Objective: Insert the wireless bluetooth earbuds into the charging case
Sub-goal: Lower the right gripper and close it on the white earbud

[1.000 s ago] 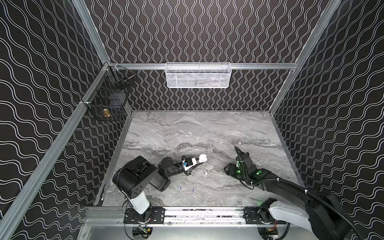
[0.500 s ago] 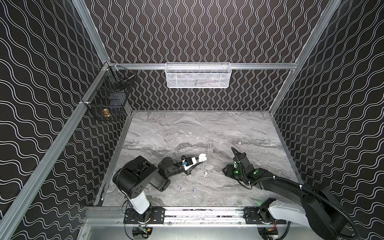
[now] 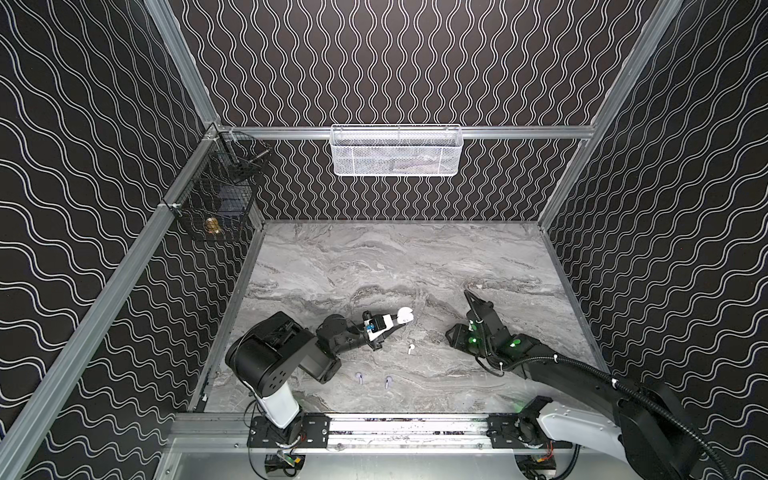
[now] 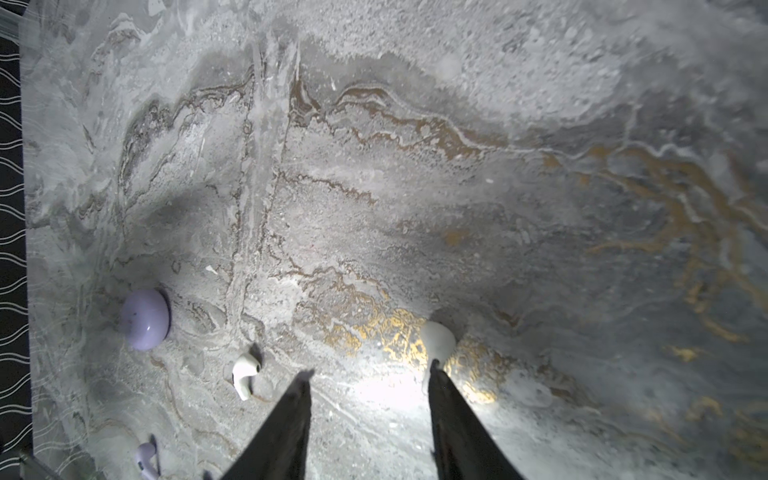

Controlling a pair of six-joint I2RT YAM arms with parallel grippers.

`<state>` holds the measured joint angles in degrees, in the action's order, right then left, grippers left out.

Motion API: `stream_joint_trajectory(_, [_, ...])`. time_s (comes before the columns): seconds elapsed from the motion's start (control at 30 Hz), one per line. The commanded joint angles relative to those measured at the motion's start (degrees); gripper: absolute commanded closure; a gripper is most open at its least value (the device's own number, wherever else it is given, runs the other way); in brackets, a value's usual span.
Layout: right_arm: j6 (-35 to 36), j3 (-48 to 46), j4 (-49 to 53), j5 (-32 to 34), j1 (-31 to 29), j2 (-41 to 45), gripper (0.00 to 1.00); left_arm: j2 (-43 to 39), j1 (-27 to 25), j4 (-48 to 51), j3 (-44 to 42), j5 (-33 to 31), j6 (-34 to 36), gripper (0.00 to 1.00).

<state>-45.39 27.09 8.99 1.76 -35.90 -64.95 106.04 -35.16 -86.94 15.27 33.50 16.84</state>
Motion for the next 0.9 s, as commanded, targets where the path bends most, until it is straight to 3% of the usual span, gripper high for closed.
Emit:
stream_joint_trajectory(0.0, [0.1,0.89,1.65,1.32,-0.26,-0.1,0.53,0.14,0.0,-2.01,0.19,0.11,0.17,0.82])
stream_joint_trajectory(0.87, [0.63,4.53,8.24,7.21,-0.57,-3.93,0.52,0.31,0.0,-2.05,0.2,0.52,0.4,0.83])
